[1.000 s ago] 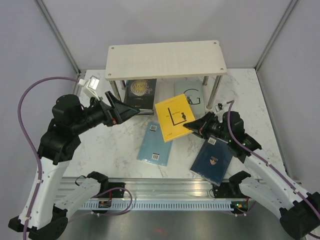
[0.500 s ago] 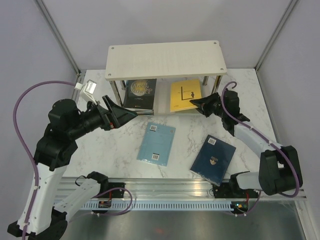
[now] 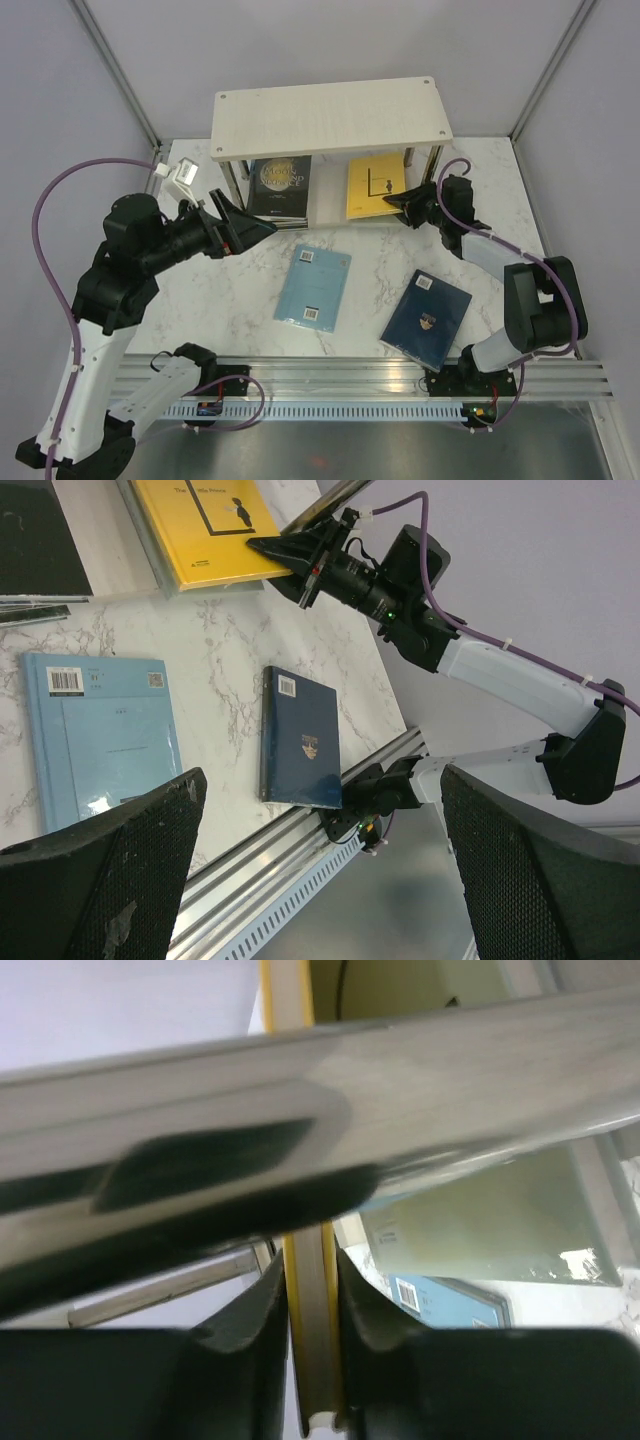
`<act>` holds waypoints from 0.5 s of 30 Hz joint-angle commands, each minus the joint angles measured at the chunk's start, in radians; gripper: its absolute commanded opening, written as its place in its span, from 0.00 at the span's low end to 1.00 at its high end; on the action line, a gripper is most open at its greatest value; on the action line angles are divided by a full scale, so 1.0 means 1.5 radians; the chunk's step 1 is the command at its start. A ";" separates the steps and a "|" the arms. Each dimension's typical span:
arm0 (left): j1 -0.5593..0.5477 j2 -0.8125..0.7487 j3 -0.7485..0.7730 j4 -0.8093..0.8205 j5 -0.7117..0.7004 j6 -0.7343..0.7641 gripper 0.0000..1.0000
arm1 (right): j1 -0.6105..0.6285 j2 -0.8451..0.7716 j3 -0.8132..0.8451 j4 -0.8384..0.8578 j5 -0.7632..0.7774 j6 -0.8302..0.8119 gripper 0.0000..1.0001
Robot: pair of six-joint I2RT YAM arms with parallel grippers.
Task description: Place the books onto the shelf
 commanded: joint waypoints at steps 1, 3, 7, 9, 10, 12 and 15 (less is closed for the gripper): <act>0.002 0.013 0.012 -0.003 -0.014 0.038 1.00 | -0.003 0.053 0.030 -0.009 -0.027 -0.016 0.37; 0.002 0.021 0.017 -0.004 -0.014 0.043 1.00 | -0.005 0.070 0.030 -0.023 -0.028 -0.016 0.56; 0.001 0.031 0.027 -0.003 -0.011 0.047 1.00 | -0.006 0.072 0.019 -0.041 -0.026 -0.019 0.66; 0.002 0.035 0.029 -0.003 -0.012 0.050 1.00 | -0.011 0.063 0.008 -0.051 -0.027 -0.020 0.67; 0.002 0.035 0.027 -0.003 -0.011 0.050 1.00 | -0.012 0.059 -0.004 -0.054 -0.030 -0.021 0.68; 0.002 0.036 0.024 -0.003 -0.012 0.049 1.00 | -0.014 0.048 -0.015 -0.063 -0.033 -0.025 0.68; 0.002 0.036 0.017 -0.003 -0.013 0.049 1.00 | -0.015 0.037 -0.037 -0.068 -0.044 -0.031 0.68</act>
